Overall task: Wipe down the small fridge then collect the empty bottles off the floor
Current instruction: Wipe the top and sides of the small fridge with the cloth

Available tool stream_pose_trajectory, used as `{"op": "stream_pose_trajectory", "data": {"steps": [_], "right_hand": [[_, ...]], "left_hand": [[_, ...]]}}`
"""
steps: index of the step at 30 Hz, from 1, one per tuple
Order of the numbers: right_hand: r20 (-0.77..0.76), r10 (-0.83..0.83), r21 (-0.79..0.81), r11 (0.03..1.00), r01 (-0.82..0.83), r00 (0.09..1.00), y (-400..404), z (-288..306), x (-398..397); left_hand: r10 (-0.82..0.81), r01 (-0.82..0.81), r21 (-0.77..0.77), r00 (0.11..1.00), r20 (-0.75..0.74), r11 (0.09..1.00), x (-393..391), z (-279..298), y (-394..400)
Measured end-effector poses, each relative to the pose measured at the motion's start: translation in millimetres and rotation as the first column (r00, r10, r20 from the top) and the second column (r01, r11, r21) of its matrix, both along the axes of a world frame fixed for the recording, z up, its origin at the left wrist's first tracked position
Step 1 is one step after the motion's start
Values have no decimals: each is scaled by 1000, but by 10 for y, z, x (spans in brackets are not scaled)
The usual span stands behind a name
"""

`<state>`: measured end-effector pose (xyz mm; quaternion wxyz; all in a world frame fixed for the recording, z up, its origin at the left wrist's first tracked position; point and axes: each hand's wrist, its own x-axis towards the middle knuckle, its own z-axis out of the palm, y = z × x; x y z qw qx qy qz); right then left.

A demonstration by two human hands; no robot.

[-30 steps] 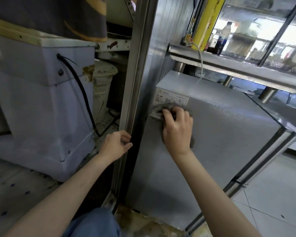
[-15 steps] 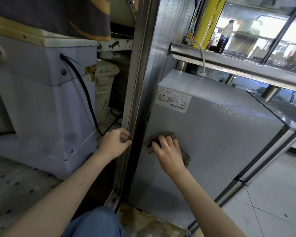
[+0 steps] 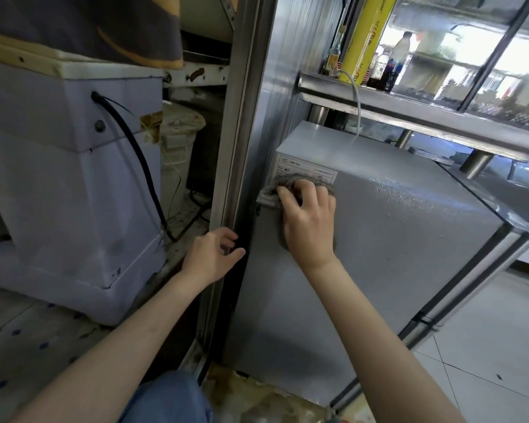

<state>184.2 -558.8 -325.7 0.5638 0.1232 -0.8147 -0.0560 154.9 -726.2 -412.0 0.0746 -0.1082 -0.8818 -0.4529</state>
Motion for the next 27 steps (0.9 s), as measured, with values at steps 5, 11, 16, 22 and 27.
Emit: {"op": "stream_pose_trajectory", "data": {"steps": [5, 11, 16, 22, 27], "right_hand": [[78, -14, 69, 998, 9, 997, 117, 54, 116], [-50, -69, -25, 997, 68, 996, 529, 21, 350], [-116, -139, 23, 990, 142, 984, 718, -247, 397], [-45, -181, 86, 979, 184, 982, 800, -464, 467], [22, -142, 97, 985, 140, 990, 893, -368, 559]], "left_hand": [[-36, 37, 75, 999, -14, 996, 45, 104, 237], [-29, 33, 66, 998, -62, 997, 28, 232, 355], [-33, 34, 6, 997, -72, 999, 3, 286, 482], [-41, 43, 16, 996, -75, 999, -21, 279, 465], [-49, 50, 31, 998, -42, 998, -49, 274, 459]]}}
